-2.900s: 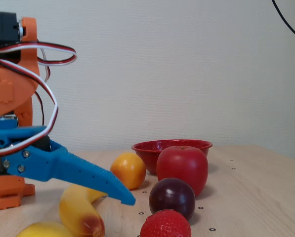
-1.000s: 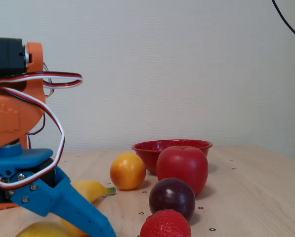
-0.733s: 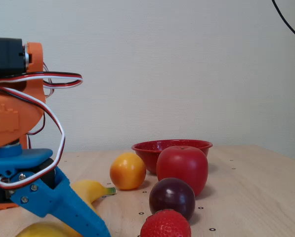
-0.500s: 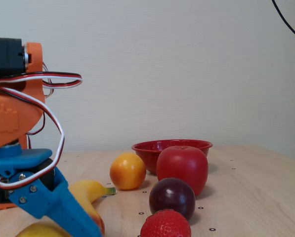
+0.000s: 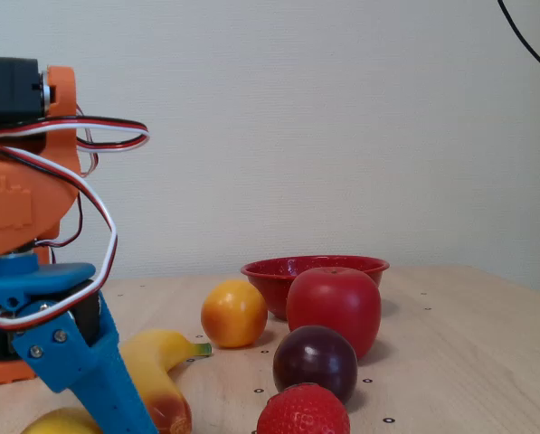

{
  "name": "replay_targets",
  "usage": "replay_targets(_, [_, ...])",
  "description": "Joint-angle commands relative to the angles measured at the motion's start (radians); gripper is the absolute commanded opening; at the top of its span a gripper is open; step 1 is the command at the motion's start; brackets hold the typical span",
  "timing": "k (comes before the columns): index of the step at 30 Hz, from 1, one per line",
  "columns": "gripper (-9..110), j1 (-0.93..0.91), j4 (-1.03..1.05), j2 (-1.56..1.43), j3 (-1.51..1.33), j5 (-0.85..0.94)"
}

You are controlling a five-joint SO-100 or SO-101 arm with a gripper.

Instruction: Put the lemon in the red bowl.

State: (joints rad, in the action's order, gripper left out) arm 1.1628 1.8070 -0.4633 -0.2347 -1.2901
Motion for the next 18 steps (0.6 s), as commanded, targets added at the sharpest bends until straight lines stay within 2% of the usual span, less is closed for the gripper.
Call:
replay_targets(1, [27,-0.014,0.089,-0.069,0.095,-0.031])
replay_targets(7, [15,-0.014,0.089,-0.069,0.092,-0.049])
replay_targets(10, [0,-0.012,0.089,-0.069,0.091,-0.054])
replay_targets(18, [0,-0.041,0.091,-0.156,0.095,0.054])
